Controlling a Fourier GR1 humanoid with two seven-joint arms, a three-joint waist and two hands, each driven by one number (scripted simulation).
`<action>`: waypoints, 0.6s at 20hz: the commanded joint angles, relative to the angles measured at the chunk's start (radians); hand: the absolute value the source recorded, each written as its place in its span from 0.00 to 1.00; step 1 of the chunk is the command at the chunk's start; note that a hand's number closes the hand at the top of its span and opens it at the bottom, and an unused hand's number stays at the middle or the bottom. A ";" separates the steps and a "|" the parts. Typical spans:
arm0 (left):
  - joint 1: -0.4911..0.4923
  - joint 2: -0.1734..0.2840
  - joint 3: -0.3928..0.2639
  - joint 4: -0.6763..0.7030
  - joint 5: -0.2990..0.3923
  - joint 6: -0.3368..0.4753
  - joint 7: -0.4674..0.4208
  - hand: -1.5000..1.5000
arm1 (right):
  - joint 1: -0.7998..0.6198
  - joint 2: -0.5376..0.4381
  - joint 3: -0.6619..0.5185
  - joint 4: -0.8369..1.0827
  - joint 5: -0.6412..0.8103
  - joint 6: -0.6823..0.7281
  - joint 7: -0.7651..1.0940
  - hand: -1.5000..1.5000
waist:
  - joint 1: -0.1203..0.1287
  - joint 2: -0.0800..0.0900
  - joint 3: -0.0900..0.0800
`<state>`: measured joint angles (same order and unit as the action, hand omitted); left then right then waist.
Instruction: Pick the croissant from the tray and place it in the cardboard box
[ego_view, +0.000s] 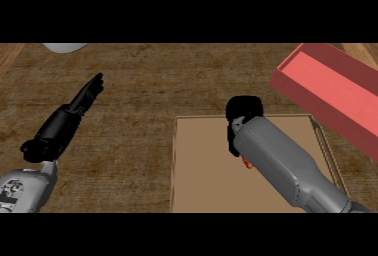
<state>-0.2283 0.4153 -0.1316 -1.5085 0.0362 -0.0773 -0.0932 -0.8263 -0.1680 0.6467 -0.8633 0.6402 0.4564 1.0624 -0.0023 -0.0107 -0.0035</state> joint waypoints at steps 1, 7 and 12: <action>0.038 -0.006 -0.003 -0.068 -0.013 -0.004 0.011 0.50 | 0.038 -0.007 0.047 0.026 0.092 0.001 0.038 1.00 | 0.011 0.009 0.004; 0.009 -0.006 0.006 -0.034 -0.010 -0.011 0.006 0.50 | 0.037 -0.057 0.019 -0.242 0.007 -0.157 -0.516 1.00 | 0.011 0.013 0.009; 0.026 0.006 0.026 0.002 -0.010 -0.025 -0.029 0.50 | 0.087 -0.118 -0.003 -0.311 0.017 -0.349 -0.813 1.00 | 0.008 0.017 0.006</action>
<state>-0.2164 0.4053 -0.1227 -1.5231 0.0229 -0.0871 -0.0965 -0.7741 -0.2504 0.6524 -1.1155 0.6525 0.2375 0.4566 0.0041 0.0032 0.0022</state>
